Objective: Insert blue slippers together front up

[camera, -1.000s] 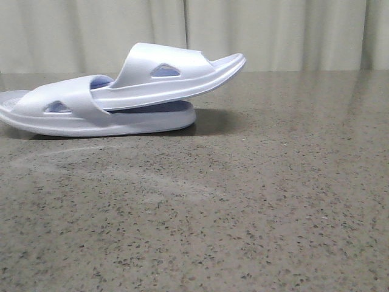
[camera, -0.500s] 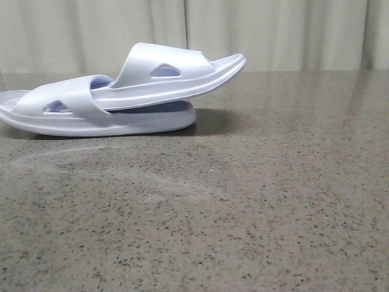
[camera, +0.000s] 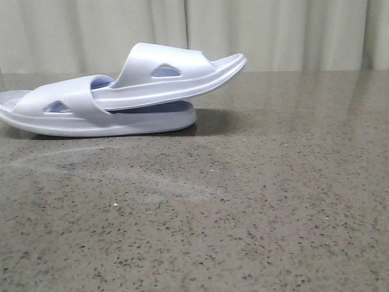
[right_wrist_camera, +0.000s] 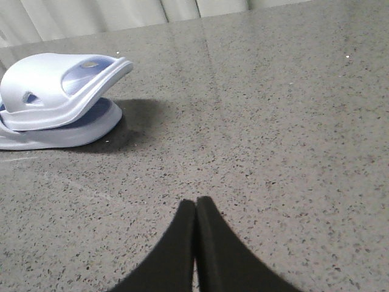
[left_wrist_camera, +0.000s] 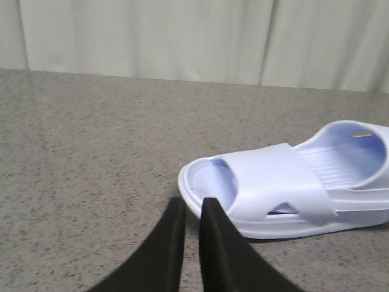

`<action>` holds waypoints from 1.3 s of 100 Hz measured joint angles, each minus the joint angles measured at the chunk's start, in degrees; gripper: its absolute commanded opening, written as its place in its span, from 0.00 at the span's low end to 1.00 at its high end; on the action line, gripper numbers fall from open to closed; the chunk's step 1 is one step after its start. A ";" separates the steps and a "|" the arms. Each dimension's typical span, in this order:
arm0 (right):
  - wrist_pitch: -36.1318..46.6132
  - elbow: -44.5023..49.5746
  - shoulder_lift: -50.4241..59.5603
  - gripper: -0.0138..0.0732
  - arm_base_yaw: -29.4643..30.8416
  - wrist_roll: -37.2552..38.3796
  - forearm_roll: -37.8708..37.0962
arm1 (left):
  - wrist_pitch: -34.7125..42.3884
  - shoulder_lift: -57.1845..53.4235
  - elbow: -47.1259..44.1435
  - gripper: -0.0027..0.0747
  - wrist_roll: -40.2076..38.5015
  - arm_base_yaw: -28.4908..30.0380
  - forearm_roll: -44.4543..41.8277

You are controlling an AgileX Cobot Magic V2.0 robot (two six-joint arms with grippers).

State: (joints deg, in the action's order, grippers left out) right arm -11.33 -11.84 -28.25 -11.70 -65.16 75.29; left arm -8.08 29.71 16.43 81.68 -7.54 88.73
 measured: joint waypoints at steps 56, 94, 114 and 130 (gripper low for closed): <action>-0.10 0.00 0.00 0.07 0.00 0.00 0.00 | 4.77 -20.40 -14.54 0.05 -83.03 0.00 -80.45; -0.10 0.00 0.00 0.07 0.00 0.00 0.00 | 5.69 -25.53 -16.60 0.05 -83.97 3.30 -83.14; -0.10 0.00 0.00 0.07 0.00 0.00 0.00 | 5.36 -26.00 -16.60 0.05 -83.97 3.64 -83.87; -0.10 0.00 0.00 0.07 0.00 0.00 0.00 | 5.36 -26.00 -16.60 0.05 -83.97 3.64 -83.75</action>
State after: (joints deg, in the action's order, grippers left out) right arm -11.43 -11.84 -28.25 -11.70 -65.16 75.29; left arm -2.72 3.71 -0.17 -2.29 -3.89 4.97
